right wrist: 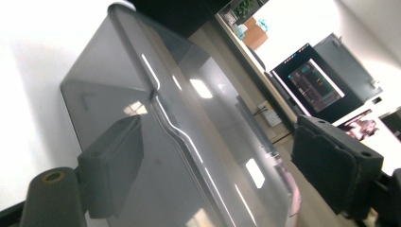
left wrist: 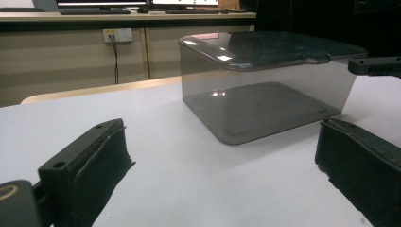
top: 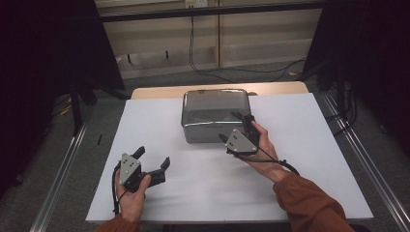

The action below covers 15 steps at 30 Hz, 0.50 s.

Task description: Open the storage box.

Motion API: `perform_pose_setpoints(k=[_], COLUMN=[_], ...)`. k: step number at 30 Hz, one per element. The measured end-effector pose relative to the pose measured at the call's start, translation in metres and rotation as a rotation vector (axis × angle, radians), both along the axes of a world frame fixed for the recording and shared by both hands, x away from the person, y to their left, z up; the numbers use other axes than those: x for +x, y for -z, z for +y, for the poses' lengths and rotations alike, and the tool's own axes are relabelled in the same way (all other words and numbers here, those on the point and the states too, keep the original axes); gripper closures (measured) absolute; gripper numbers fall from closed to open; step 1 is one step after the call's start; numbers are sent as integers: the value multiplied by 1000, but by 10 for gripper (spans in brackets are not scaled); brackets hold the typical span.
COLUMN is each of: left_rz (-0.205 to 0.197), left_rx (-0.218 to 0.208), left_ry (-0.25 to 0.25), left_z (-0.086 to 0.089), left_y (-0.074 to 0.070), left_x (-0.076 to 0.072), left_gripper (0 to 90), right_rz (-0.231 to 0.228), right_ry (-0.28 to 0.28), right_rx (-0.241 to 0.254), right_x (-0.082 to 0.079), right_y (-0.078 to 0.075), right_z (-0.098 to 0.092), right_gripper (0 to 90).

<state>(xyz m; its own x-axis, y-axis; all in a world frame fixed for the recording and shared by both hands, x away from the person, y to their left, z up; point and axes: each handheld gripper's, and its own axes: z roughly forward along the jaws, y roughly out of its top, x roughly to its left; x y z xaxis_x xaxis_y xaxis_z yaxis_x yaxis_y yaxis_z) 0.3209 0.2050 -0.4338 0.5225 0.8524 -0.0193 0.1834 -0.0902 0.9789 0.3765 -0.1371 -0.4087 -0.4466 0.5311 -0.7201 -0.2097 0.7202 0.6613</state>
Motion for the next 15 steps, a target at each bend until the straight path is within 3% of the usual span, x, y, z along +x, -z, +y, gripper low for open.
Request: perform_pose_setpoints(k=[7, 10, 14, 15], left_rz=[4, 8, 17, 19], left_rx=[1, 4, 3, -9], left_ry=[-8, -17, -12, -14], left_z=[1, 2, 3, 4], left_y=[0, 0, 0, 0], left_x=[1, 1, 1, 2], left_gripper=[32, 32, 32, 32], right_rz=[-52, -63, -105, -105], right_ry=[-11, 12, 21, 21], right_rx=[-94, -115, -194, -194], right_x=[0, 1, -1, -1], right_y=[3, 4, 5, 5], right_z=[10, 13, 17, 17], right_gripper=[228, 248, 296, 296])
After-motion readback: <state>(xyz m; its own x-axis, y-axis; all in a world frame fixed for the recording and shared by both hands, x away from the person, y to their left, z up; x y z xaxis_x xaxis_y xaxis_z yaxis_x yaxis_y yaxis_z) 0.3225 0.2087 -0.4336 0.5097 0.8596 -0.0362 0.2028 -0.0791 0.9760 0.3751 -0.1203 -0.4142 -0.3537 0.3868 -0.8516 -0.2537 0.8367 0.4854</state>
